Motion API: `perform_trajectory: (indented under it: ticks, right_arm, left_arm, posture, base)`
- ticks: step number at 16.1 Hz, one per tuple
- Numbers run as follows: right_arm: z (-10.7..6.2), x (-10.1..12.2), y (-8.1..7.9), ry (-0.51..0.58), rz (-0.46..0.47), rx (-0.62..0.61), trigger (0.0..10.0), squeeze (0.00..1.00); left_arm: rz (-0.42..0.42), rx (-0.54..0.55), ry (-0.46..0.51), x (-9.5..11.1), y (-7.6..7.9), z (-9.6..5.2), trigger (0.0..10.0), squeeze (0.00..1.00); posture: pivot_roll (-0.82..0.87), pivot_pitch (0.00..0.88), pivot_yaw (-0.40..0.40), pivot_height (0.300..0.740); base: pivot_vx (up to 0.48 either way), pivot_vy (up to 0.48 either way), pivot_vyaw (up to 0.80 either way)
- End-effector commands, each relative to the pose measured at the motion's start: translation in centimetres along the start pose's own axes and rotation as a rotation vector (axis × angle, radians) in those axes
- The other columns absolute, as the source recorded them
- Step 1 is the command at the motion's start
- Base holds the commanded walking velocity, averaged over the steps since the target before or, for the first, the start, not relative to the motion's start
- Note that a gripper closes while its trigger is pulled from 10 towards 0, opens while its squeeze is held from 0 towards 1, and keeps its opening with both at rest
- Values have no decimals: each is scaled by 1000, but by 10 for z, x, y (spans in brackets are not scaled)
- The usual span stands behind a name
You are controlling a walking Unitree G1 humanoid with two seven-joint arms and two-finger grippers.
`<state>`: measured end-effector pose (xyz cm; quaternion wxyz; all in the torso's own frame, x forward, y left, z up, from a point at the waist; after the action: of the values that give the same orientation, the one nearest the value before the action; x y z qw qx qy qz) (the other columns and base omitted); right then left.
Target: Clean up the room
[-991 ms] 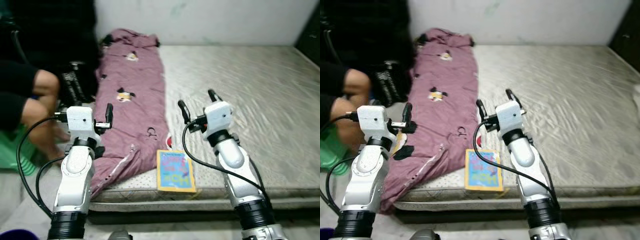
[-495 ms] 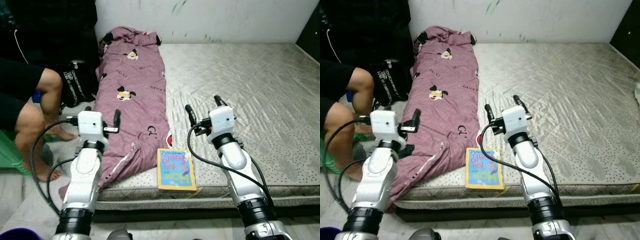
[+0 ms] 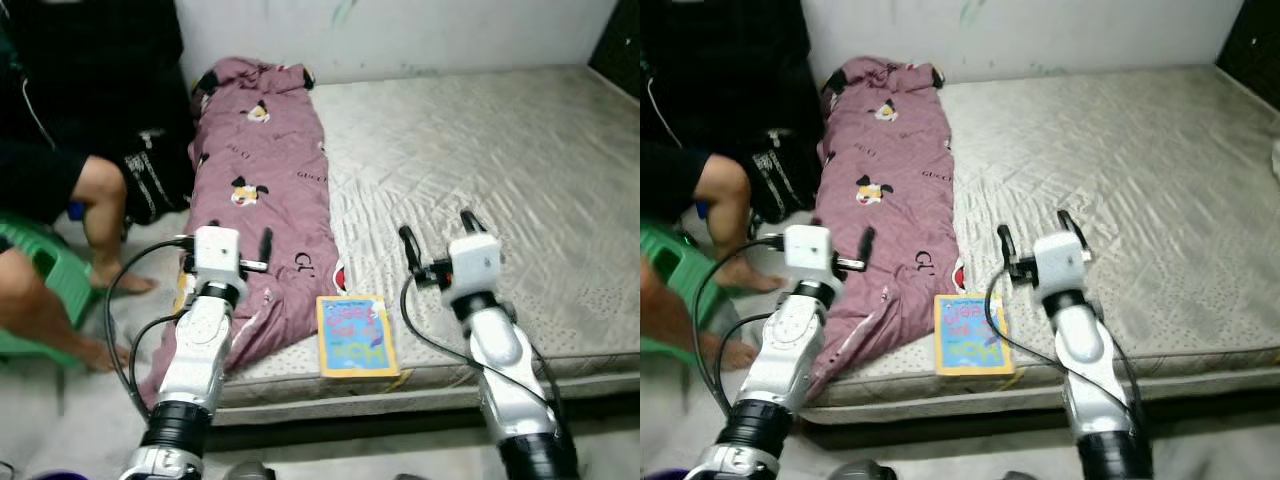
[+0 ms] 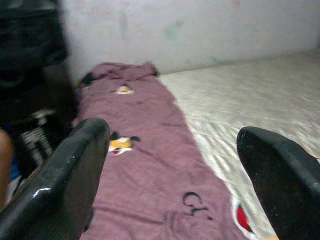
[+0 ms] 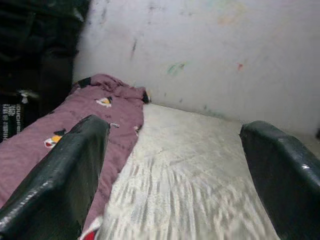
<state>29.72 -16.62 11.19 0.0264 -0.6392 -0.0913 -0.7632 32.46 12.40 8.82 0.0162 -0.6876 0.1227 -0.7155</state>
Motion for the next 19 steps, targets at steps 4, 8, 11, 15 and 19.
perform_trajectory:
  ticks: [4,8,11,15,19]
  right_arm:
    - [-7,4,3,26,-1,-82,10000,0]
    - [-9,8,-5,42,-22,-71,10000,0]
    - [2,8,-14,34,-16,16,10000,0]
    - [22,5,-52,14,37,216,10000,0]
    - [39,13,-60,33,48,260,10000,0]
  left_arm:
    - [25,-80,-9,-2,7,5,10000,0]
    - [33,-132,-14,-4,18,11,10000,0]
    - [25,-64,40,6,12,13,10000,0]
    - [51,204,38,1,-42,-10,10000,0]
    - [70,249,25,-5,-56,-23,10000,0]
  posture:
    - [-336,0,251,740]
    - [-362,0,235,740]
    - [-198,0,98,740]
    - [17,0,-21,740]
    - [64,0,-72,740]
  base:
    - [0,0,0]
    - [0,0,0]
    - [0,0,0]
    - [0,0,0]
    - [0,0,0]
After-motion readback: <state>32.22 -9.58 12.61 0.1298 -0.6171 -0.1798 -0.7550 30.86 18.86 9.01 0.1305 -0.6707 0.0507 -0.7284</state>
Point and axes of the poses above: a point about 5 cm out from each wrist's last joint towards the gripper, its own z axis pointing out of the wrist towards the gripper, its own x axis along the axis of the wrist's last joint, y = z × x, the point moved 2 cm from there along z, pointing out of the wrist towards the gripper, and after that the axes turned 9 degrees about z, right-handed, at the moved point
